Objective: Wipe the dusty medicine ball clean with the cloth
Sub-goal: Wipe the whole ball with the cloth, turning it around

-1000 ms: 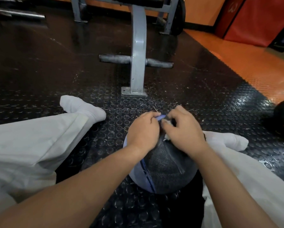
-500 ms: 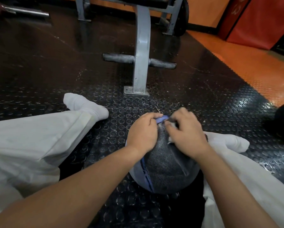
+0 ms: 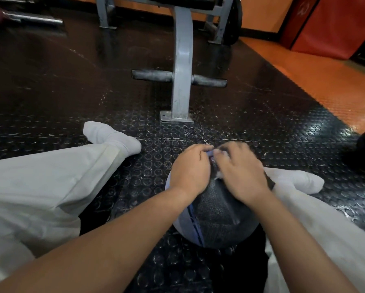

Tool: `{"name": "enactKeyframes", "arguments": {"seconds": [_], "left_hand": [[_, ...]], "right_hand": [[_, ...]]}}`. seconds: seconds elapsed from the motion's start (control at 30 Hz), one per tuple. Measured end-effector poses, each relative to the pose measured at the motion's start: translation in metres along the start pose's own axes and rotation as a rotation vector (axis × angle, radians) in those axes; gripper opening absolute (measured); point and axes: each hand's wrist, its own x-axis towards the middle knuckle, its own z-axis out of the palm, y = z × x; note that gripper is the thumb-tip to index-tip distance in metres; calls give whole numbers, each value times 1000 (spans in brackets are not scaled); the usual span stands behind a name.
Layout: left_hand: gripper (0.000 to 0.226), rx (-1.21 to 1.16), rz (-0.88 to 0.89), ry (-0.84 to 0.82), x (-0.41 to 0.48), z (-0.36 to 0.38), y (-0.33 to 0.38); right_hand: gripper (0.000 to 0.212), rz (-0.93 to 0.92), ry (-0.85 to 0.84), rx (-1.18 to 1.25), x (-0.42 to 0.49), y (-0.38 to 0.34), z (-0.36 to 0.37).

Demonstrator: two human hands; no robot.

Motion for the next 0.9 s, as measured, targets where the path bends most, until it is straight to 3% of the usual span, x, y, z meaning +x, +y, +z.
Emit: {"name": "enactKeyframes", "arguments": {"seconds": [0.07, 0.13, 0.23, 0.33, 0.43, 0.53, 0.63, 0.73, 0.8, 0.9], "left_hand": [[28, -44, 53, -9, -2, -1, -6], [27, -72, 85, -4, -6, -4, -10], [33, -24, 74, 3, -6, -2, -10], [39, 48, 60, 20, -9, 4, -2], [39, 80, 71, 39, -11, 10, 4], [31, 72, 60, 54, -6, 7, 0], [20, -12, 121, 21, -2, 0, -19], [26, -120, -1, 16, -2, -8, -23], [30, -126, -63, 17, -1, -9, -21], [34, -126, -100, 1, 2, -8, -17]], "right_hand": [[50, -181, 85, -152, -15, -18, 9], [57, -204, 38, -149, -16, -25, 8], [54, -52, -112, -4, 4, -11, -3], [60, 222, -222, 134, 29, 8, -15], [61, 333, -230, 78, 35, 12, -14], [52, 154, -155, -82, 18, -9, -3], [54, -76, -277, -154, 6, -28, 3], [59, -99, -512, 137, 11, -21, -15], [45, -86, -575, 346, 14, -8, -29], [19, -82, -351, 399, 21, 15, -26]]}}
